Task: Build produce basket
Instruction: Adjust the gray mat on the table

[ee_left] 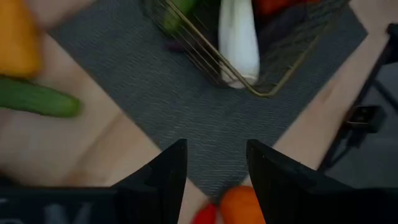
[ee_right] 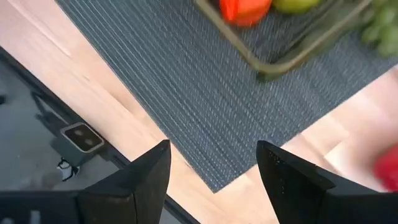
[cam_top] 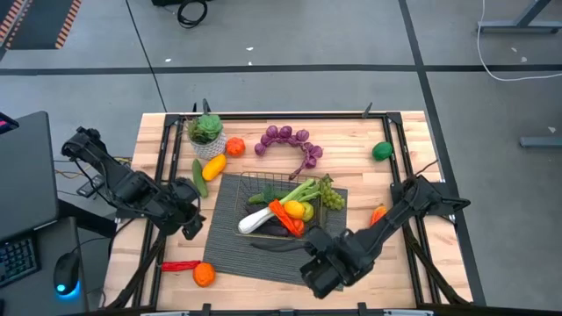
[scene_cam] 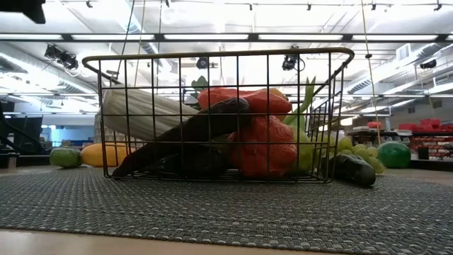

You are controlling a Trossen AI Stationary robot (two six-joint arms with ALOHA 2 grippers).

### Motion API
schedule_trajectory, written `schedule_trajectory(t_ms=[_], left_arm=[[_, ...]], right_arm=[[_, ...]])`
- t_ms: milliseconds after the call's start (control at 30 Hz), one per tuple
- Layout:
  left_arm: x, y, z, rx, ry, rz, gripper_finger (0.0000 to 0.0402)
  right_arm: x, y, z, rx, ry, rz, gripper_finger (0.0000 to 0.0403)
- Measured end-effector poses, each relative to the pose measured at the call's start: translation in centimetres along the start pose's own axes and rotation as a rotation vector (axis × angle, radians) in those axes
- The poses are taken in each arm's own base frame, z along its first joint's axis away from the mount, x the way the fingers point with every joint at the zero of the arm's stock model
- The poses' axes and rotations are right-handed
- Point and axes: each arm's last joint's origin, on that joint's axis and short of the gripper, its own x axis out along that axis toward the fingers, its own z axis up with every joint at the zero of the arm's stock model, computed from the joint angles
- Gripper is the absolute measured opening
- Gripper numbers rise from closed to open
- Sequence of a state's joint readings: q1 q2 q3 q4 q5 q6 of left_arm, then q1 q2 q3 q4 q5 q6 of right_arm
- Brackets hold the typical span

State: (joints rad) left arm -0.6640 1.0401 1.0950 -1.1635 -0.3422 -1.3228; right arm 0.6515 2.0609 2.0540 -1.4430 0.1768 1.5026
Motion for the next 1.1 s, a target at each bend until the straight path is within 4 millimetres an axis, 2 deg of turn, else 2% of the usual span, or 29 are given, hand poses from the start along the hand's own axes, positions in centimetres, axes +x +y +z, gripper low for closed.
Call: schedule_trajectory(t_ms=[200, 500, 867, 1100], left_arm=[[2.2, -0.2, -1.1, -0.023, 0.096, -0.073, 0.0172], [3.4, 0.3, -1.9, -0.078, 0.127, -0.042, 0.0172], [3.5, -0.4, -1.7, -0.166, 0.111, -0.116, 0.0172], [3.5, -0.8, -1.6, -0.196, 0.105, -0.159, 0.0172]], right_arm=[[4.2, 0.1, -1.9, 0.001, 0.110, -0.011, 0.0242], [7.2, -0.4, -3.2, 0.046, 0.093, -0.027, 0.0242], [13.0, -2.4, -4.9, 0.038, 0.101, -0.038, 0.0242], [15.2, -4.1, -5.2, -0.017, 0.124, -0.085, 0.0242]])
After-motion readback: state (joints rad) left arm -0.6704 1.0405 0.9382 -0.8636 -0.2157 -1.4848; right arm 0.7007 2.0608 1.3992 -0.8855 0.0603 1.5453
